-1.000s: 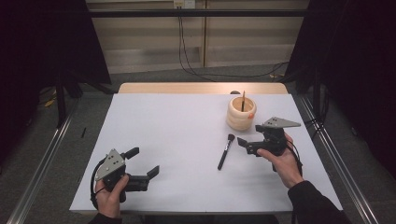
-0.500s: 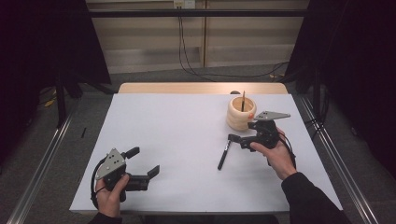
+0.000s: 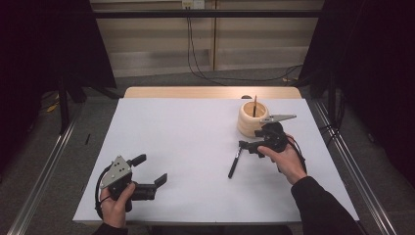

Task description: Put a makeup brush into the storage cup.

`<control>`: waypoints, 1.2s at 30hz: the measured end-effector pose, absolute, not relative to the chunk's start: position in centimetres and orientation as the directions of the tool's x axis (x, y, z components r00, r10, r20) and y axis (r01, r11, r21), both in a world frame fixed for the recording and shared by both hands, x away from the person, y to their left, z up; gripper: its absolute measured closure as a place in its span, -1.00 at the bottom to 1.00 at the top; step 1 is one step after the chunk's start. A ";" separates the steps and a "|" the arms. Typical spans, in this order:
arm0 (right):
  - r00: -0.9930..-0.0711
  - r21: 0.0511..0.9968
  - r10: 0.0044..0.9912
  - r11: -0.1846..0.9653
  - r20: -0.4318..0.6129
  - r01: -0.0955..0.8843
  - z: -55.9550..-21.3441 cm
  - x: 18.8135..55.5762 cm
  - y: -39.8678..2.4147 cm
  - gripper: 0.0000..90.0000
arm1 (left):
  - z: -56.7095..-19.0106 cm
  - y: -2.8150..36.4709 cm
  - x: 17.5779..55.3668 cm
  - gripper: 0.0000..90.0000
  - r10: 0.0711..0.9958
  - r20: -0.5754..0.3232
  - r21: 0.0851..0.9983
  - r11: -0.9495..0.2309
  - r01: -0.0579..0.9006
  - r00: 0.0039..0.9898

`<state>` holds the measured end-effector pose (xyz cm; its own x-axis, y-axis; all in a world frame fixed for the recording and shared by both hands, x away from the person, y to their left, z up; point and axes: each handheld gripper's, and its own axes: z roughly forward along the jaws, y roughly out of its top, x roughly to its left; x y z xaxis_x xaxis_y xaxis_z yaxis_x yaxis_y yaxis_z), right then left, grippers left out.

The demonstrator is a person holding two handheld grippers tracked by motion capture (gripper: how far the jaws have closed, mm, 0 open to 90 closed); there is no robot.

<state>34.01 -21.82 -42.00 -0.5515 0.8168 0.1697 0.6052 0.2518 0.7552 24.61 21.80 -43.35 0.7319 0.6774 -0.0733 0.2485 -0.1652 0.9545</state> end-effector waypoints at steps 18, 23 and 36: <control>-0.546 0.593 0.811 0.338 0.211 0.731 -43.3 35.9 -20.8 -0.23 | -43.4 21.7 24.6 -0.95 0.672 -0.083 0.955 -0.157 0.250 0.736; -0.519 0.533 0.828 0.347 0.212 0.771 -43.1 36.4 -20.0 -0.21 | -43.4 21.7 24.6 -0.95 0.673 -0.083 0.955 -0.158 0.252 0.735; -0.477 0.369 0.853 0.382 0.212 0.848 -43.1 38.0 -18.8 -0.49 | -43.4 21.7 24.6 -0.95 0.670 -0.084 0.955 -0.157 0.252 0.738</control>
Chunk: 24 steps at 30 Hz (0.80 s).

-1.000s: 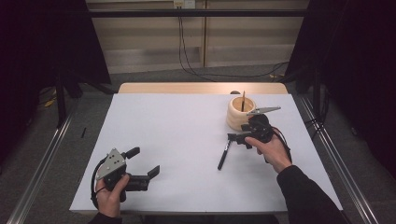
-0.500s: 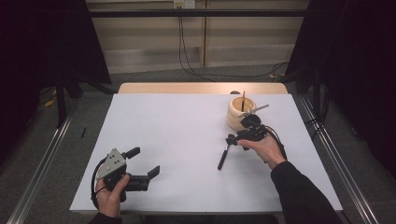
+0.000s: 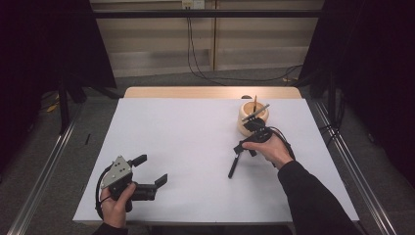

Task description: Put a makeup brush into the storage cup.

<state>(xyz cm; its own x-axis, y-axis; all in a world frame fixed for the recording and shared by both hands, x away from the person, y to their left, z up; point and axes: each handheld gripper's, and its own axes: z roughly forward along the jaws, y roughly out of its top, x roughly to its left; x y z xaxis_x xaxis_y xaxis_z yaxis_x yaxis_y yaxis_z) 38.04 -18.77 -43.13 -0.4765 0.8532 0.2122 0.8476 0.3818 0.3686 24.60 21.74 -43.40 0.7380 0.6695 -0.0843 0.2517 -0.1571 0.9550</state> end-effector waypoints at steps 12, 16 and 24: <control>-0.427 0.262 0.872 0.366 0.238 0.893 -43.6 39.2 -18.6 -0.74 | -43.4 21.8 24.6 -0.95 0.671 -0.081 0.955 -0.158 0.250 0.737; -0.410 0.226 0.879 0.360 0.243 0.905 -43.9 39.4 -18.3 -0.67 | -43.4 21.7 24.6 -0.95 0.671 -0.080 0.955 -0.162 0.251 0.737; -0.376 0.198 0.895 0.334 0.239 0.922 -44.5 39.7 -17.7 -0.41 | -43.4 21.8 24.6 -0.95 0.671 -0.078 0.954 -0.164 0.249 0.737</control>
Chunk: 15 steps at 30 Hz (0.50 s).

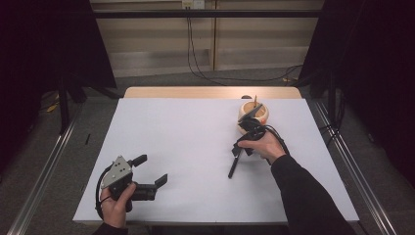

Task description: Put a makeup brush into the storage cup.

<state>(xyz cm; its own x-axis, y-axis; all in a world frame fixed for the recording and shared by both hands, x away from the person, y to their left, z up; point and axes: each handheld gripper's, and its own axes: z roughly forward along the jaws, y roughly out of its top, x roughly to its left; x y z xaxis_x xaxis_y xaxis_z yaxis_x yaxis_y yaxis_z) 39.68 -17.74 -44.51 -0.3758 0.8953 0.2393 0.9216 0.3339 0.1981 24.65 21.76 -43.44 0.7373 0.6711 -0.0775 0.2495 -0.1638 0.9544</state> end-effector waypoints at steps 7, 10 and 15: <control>-0.346 0.185 0.910 0.309 0.229 0.933 -45.0 39.9 -17.5 -0.19 | -43.5 21.7 24.6 -0.95 0.671 -0.085 0.953 -0.160 0.256 0.737; -0.343 0.187 0.913 0.305 0.222 0.934 -45.0 39.9 -17.2 -0.08 | -43.5 21.7 24.6 -0.95 0.670 -0.081 0.953 -0.164 0.254 0.738; -0.341 0.189 0.915 0.304 0.214 0.934 -45.1 39.9 -17.1 0.07 | -43.5 21.7 24.6 -0.95 0.670 -0.082 0.953 -0.164 0.255 0.738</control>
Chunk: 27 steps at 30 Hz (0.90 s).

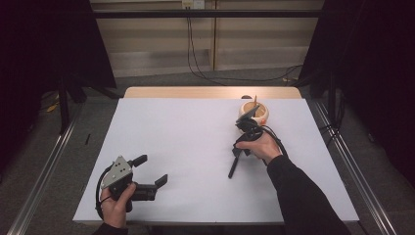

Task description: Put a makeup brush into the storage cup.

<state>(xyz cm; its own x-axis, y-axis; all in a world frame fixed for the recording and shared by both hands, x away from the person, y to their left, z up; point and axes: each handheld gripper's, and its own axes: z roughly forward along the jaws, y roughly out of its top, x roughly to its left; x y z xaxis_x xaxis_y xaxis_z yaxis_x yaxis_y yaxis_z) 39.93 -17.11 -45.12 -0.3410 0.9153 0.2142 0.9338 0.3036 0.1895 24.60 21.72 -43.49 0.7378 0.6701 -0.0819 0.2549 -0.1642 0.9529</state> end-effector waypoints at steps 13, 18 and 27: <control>-0.335 0.172 0.923 0.305 0.188 0.937 -45.1 40.1 -17.5 0.44 | -43.5 21.6 24.6 -0.94 0.666 -0.079 0.951 -0.173 0.256 0.742; -0.348 0.173 0.922 0.319 0.172 0.932 -45.1 40.2 -17.7 0.63 | -43.6 21.7 24.7 -0.94 0.656 -0.085 0.954 -0.163 0.251 0.750; -0.369 0.176 0.916 0.342 0.157 0.923 -45.1 40.3 -17.7 0.73 | -43.5 21.7 24.7 -0.95 0.661 -0.083 0.954 -0.165 0.252 0.746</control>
